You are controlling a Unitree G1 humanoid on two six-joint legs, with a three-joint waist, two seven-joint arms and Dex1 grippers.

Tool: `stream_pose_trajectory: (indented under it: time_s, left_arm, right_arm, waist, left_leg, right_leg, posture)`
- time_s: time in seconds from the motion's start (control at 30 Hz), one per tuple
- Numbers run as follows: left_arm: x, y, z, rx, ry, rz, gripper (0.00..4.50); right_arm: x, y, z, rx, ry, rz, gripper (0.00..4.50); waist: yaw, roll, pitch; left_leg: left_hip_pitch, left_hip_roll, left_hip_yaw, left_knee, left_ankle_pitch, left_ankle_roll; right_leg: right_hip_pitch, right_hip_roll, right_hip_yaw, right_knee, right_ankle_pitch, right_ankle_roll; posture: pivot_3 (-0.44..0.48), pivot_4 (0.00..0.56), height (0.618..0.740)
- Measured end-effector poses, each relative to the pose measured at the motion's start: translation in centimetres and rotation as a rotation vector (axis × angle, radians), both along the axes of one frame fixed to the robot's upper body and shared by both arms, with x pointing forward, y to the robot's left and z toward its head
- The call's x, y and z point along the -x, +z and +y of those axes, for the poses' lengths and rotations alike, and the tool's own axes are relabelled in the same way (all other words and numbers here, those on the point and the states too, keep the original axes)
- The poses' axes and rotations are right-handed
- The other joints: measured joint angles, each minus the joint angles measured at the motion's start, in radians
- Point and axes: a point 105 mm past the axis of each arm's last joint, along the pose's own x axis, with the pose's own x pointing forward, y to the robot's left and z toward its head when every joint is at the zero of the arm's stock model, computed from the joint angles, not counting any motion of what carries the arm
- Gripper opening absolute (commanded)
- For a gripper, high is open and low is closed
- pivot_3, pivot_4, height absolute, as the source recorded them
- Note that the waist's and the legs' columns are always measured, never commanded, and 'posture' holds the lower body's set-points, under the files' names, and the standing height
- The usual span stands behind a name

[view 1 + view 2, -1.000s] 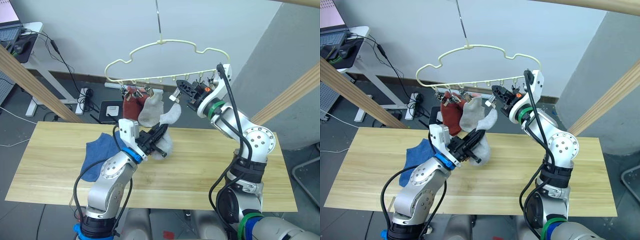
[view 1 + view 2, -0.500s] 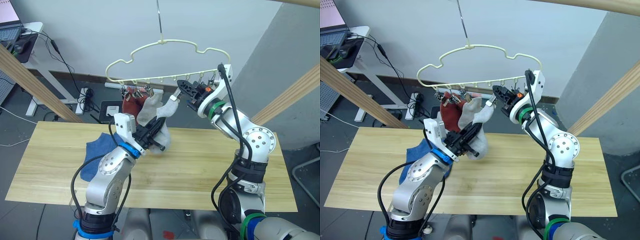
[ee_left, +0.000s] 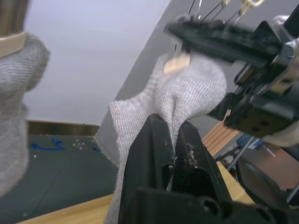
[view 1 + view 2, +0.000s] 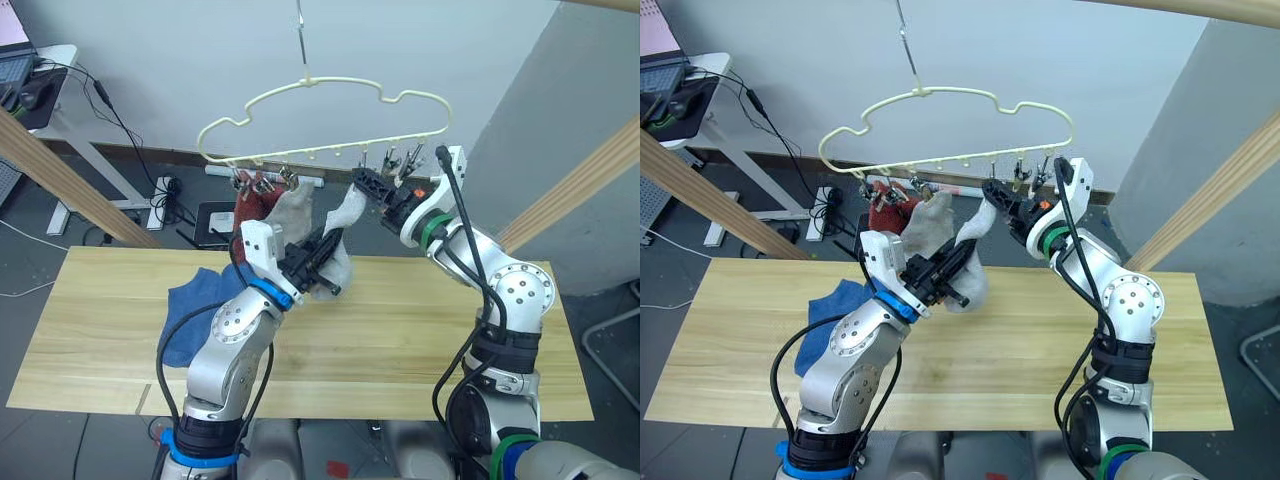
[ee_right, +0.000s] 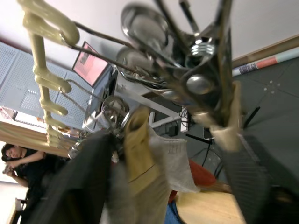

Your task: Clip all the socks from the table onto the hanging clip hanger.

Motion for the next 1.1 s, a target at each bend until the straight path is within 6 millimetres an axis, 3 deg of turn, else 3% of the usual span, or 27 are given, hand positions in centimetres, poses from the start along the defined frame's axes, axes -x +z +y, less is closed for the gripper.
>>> stream_pose_trajectory:
  time_s: [0.13,0.23,0.37,0.4,0.5,0.67,0.8,1.1]
  left_arm:
    - [-0.5,-0.9,0.0,-0.017,-0.013,0.035,2.42]
    - [-1.2,-1.6,0.3,-0.048,-0.023,0.060,3.26]
    - [-1.6,-2.8,0.7,-0.095,-0.043,0.115,3.26]
    - [-1.5,-2.9,1.0,-0.108,-0.049,0.123,3.29]
    - [-1.2,-2.6,2.0,-0.152,-0.069,0.123,3.31]
    - [-0.1,-0.3,3.9,-0.207,-0.093,0.062,3.31]
    - [0.2,0.4,4.3,-0.222,-0.097,0.057,3.31]
    - [0.5,1.2,4.4,-0.222,-0.078,0.039,3.31]
  right_arm:
    - [1.7,2.1,-0.4,0.018,0.045,-0.123,4.30]
    - [3.6,2.6,-0.3,0.111,0.085,-0.220,4.30]
    - [5.7,1.0,-0.9,0.463,0.056,-0.396,4.30]
    - [5.9,0.3,-1.0,0.508,0.036,-0.415,4.13]
    - [5.5,-1.0,-1.1,0.535,-0.055,-0.422,3.39]
    - [4.9,-0.2,-0.6,0.541,-0.198,-0.497,3.39]
    - [4.2,-0.3,-0.1,0.537,-0.246,-0.502,2.45]
    - [2.7,0.2,0.4,0.549,-0.297,-0.533,2.45]
  waist:
    - [-0.001,0.001,0.001]
    - [-0.002,0.001,0.002]
    - [-0.002,0.002,0.002]
    - [-0.002,0.002,0.002]
    - [-0.010,0.002,0.003]
    - [-0.020,0.002,0.003]
    - [-0.017,0.002,0.003]
    - [-0.007,0.002,0.003]
  left_leg:
    - [-0.001,0.000,0.001,0.000,0.000,0.000]
    - [-0.001,0.000,0.001,-0.001,0.000,0.000]
    - [-0.001,0.000,0.002,-0.002,0.000,0.000]
    - [-0.001,0.001,0.002,-0.002,0.000,0.000]
    - [-0.001,0.001,0.003,-0.002,0.000,-0.001]
    - [0.000,0.001,0.004,-0.002,0.000,-0.001]
    - [0.000,0.000,0.004,-0.001,0.000,-0.001]
    - [-0.001,0.000,0.004,-0.002,0.000,-0.001]
  right_leg:
    - [-0.001,0.000,0.001,-0.001,0.000,0.000]
    - [-0.001,0.000,0.001,-0.002,-0.001,0.001]
    - [-0.002,0.000,0.002,-0.003,-0.001,0.002]
    - [-0.002,0.000,0.002,-0.003,-0.001,0.002]
    - [-0.004,0.001,0.004,-0.001,-0.001,0.002]
    - [-0.004,0.001,0.004,0.000,-0.001,0.002]
    - [-0.004,0.000,0.004,0.000,-0.001,0.002]
    - [-0.004,0.000,0.004,0.000,-0.001,0.002]
  posture:
    - [-0.037,0.372,0.740]
    - [-0.040,0.372,0.740]
    - [-0.036,0.368,0.740]
    - [-0.036,0.368,0.740]
    - [-0.031,0.371,0.740]
    - [0.000,0.363,0.740]
    - [0.011,0.358,0.740]
    - [0.043,0.346,0.740]
